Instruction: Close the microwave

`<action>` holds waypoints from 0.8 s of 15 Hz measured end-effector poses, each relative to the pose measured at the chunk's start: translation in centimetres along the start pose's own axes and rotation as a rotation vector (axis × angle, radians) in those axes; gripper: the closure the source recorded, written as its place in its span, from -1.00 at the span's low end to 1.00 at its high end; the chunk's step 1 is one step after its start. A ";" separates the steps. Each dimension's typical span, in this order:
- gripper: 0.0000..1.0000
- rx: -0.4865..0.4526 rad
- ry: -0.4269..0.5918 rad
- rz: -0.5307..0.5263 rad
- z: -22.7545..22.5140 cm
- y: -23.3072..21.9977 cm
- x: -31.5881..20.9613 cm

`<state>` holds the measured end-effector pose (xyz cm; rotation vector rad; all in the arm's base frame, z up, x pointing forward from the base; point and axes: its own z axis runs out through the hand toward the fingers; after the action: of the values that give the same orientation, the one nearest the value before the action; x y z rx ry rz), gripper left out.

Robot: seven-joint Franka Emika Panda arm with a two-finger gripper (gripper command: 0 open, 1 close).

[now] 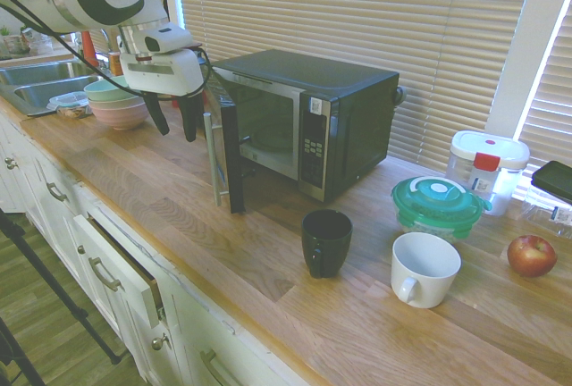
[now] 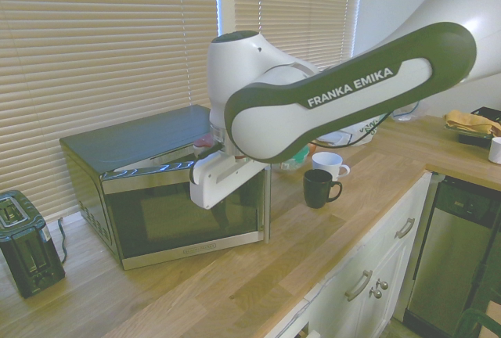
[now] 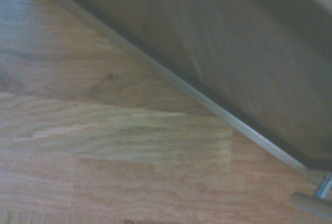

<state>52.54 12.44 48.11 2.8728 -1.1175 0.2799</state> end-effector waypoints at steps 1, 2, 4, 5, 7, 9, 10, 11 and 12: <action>-1.00 0.004 0.000 0.007 0.0 -0.3 0.9; -1.00 0.008 0.002 0.008 0.0 -0.7 1.8; -1.00 0.015 0.003 0.000 0.2 -1.2 3.6; -1.00 0.022 0.006 -0.004 0.4 -1.4 4.9; -1.00 0.039 0.016 -0.013 0.9 -1.8 7.4; -1.00 0.051 0.023 -0.014 1.2 -2.6 9.2; -1.00 0.061 0.030 -0.013 1.3 -3.0 10.0; -1.00 0.073 0.038 -0.014 1.4 -3.5 10.7; -1.00 0.083 0.048 -0.016 1.4 -4.0 11.2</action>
<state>63.56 7.72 48.86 2.9274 -1.1001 0.4021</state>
